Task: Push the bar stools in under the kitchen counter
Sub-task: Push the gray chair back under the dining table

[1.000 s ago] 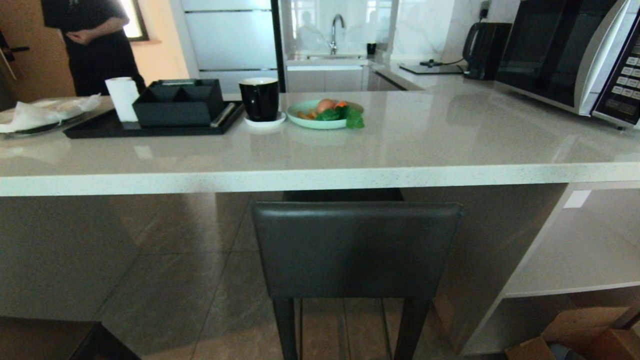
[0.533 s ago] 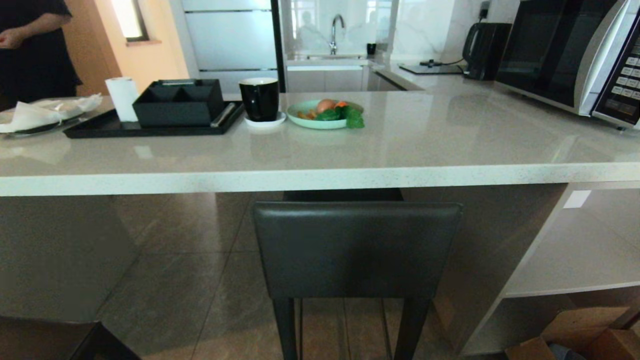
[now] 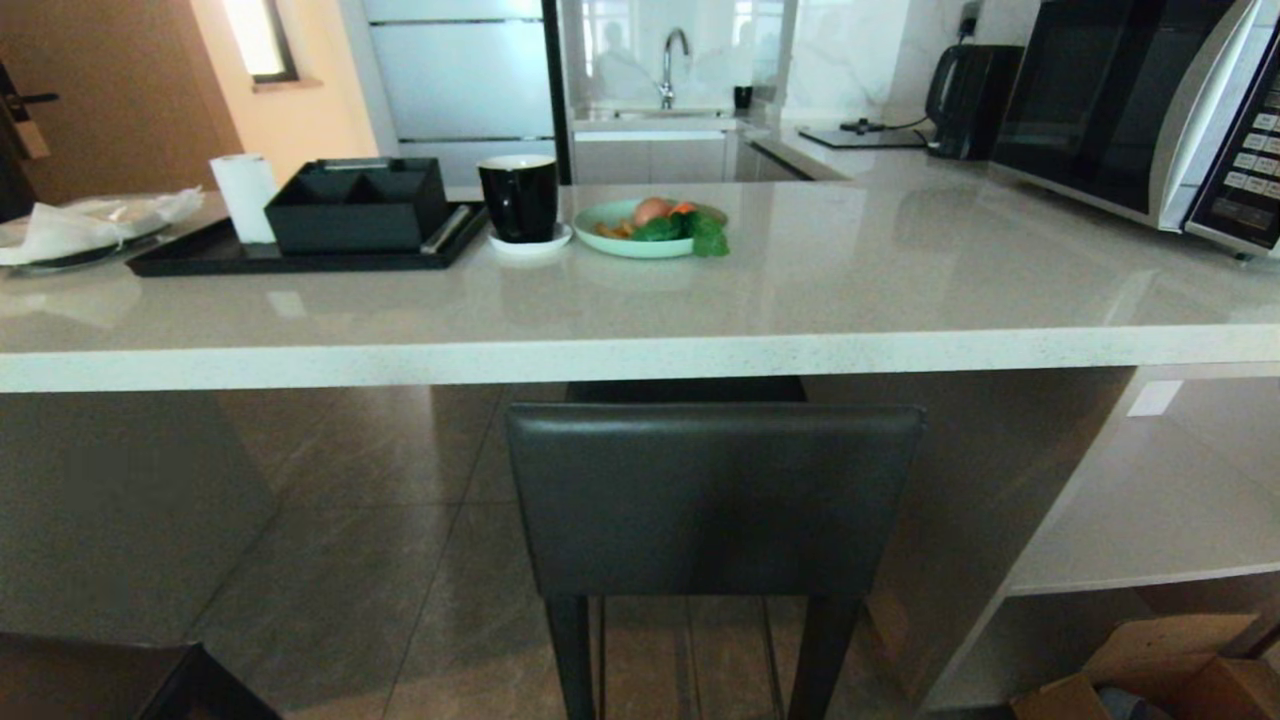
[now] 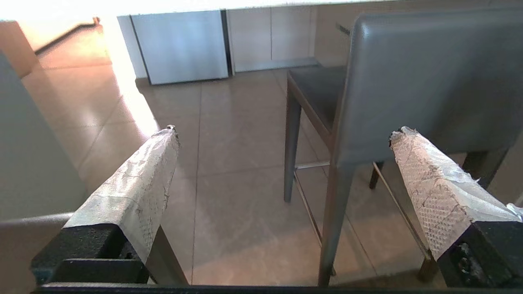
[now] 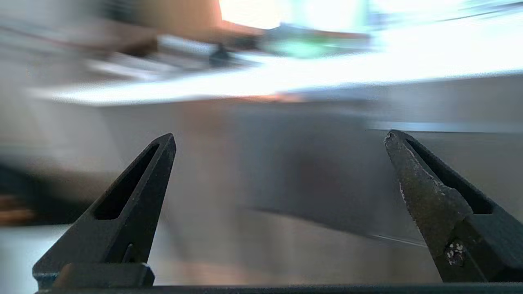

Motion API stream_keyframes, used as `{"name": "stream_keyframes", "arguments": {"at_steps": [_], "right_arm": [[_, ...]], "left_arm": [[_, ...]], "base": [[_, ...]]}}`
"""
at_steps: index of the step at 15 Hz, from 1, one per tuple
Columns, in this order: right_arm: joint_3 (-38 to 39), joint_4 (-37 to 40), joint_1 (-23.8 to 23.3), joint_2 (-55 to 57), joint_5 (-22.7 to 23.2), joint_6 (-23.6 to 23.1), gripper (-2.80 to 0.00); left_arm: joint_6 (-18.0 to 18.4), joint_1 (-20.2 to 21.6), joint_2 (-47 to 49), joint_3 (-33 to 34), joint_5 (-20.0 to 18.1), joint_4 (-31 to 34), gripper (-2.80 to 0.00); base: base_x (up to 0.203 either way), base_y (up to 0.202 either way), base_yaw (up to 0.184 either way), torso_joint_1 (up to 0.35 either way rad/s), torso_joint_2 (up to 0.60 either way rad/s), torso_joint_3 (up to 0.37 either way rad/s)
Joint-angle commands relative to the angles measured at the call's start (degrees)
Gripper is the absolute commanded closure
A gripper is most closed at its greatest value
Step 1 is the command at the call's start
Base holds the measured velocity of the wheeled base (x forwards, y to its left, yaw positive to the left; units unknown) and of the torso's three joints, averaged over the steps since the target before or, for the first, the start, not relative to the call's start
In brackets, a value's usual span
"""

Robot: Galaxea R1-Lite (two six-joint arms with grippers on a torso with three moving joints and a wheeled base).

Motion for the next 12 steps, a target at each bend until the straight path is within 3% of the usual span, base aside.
{"name": "stream_keyframes", "arguments": {"at_steps": [1, 3, 4, 6, 8, 10, 12], "right_arm": [[3.80, 6.60, 0.02, -0.05, -19.49, -18.55, -2.80], [4.33, 14.31, 0.03, -0.05, -27.95, -19.94, -2.80], [4.39, 14.40, 0.03, -0.05, -27.45, -20.47, -2.80], [4.40, 17.18, 0.03, -0.05, -26.75, -21.36, -2.80], [4.22, 18.53, 0.03, -0.05, -25.91, -21.55, -2.80], [4.22, 18.53, 0.03, -0.05, -24.16, -23.91, -2.80], [4.33, 18.46, 0.03, -0.05, -24.22, -22.88, -2.80]], "left_arm": [[0.08, 0.00, 0.10, 1.98, 1.23, -0.07, -2.80], [1.56, 0.01, 0.10, 4.97, 6.88, -0.03, -2.80], [3.15, 0.00, 0.10, 7.57, 9.12, -0.79, -2.80], [3.19, 0.00, 0.10, 9.94, 9.95, -4.84, -2.80], [2.98, -0.08, 0.10, 9.62, 8.80, -1.02, -2.80], [2.76, -0.09, 0.10, 9.68, 8.67, -1.30, -2.80], [0.73, -0.09, 0.11, 9.68, 9.09, -1.30, -2.80]], "base": [[0.000, 0.000, 0.000, 0.000, 0.00, 0.000], [0.000, 0.000, 0.000, 0.000, 0.00, 0.000], [0.000, 0.000, 0.000, 0.000, 0.00, 0.000], [0.000, 0.000, 0.000, 0.000, 0.00, 0.000], [0.000, 0.000, 0.000, 0.000, 0.00, 0.000], [0.000, 0.000, 0.000, 0.000, 0.00, 0.000], [0.000, 0.000, 0.000, 0.000, 0.00, 0.000]]}}
